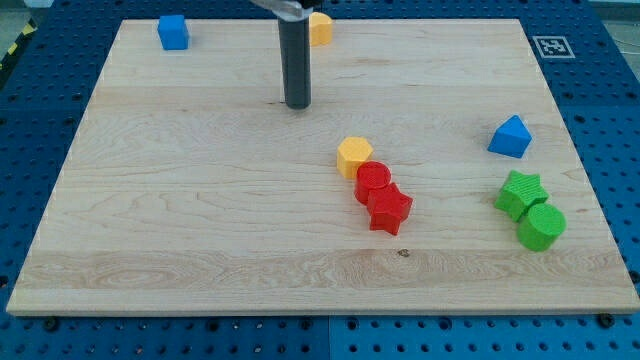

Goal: Move the yellow hexagon diagonally to the top left of the blue triangle

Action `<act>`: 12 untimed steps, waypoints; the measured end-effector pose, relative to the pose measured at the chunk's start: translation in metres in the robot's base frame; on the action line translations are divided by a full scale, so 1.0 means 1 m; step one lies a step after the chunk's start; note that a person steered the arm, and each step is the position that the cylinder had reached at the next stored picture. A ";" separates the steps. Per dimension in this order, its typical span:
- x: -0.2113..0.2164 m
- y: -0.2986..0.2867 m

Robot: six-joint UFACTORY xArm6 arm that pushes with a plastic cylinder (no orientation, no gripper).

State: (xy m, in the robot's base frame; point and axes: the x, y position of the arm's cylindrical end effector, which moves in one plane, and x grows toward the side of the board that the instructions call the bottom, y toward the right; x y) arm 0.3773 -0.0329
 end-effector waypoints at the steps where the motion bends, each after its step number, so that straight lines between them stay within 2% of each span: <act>1: 0.040 0.000; 3: 0.083 0.019; 5: 0.105 0.055; 8: 0.106 0.084; 10: 0.078 0.084; 12: 0.075 0.085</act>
State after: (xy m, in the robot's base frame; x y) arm 0.4522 0.0519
